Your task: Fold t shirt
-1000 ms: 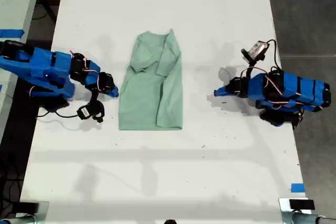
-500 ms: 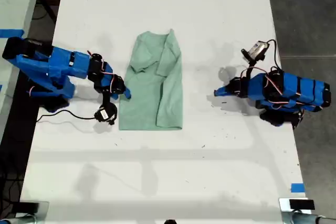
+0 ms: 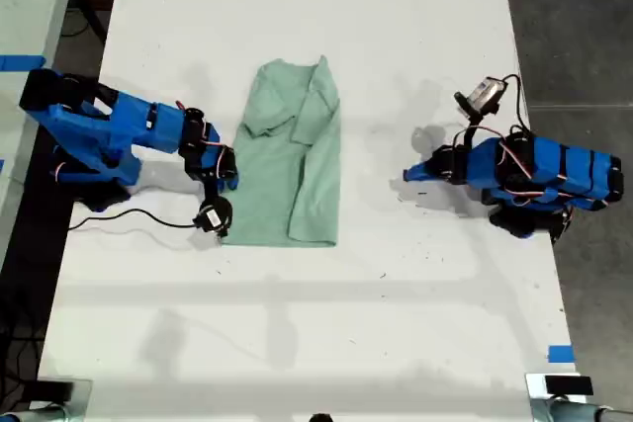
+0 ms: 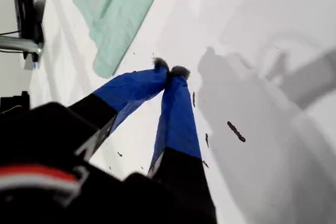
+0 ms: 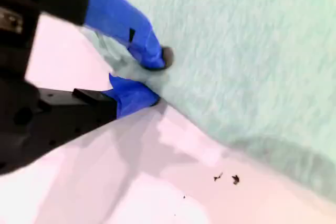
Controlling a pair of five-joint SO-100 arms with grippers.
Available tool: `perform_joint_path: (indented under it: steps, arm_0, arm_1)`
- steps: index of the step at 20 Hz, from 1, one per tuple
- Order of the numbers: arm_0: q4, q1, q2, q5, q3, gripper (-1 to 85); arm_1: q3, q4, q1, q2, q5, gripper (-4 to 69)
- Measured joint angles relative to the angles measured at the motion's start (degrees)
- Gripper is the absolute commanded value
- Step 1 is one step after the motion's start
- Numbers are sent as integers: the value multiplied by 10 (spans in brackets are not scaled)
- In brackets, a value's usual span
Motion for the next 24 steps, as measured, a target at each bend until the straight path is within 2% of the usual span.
perform_joint_path:
  steps: [4, 10, 12, 16, 24]
  arm_0:
    - [21, -4, 0, 0, -16, -1]
    - [201, 2, -68, -11, -215, -1]
    - [231, 17, -82, -11, -277, -1]
    - [245, 23, -98, -6, -345, -1]
    - [231, 1, -213, 71, -489, -1]
  arm_1:
    - [0, 0, 0, 0, 0, 15]
    - [0, 0, 0, 0, 0, 15]
    - [0, 0, 0, 0, 0, 15]
    - [0, 0, 0, 0, 0, 15]
    - [0, 0, 0, 0, 0, 15]
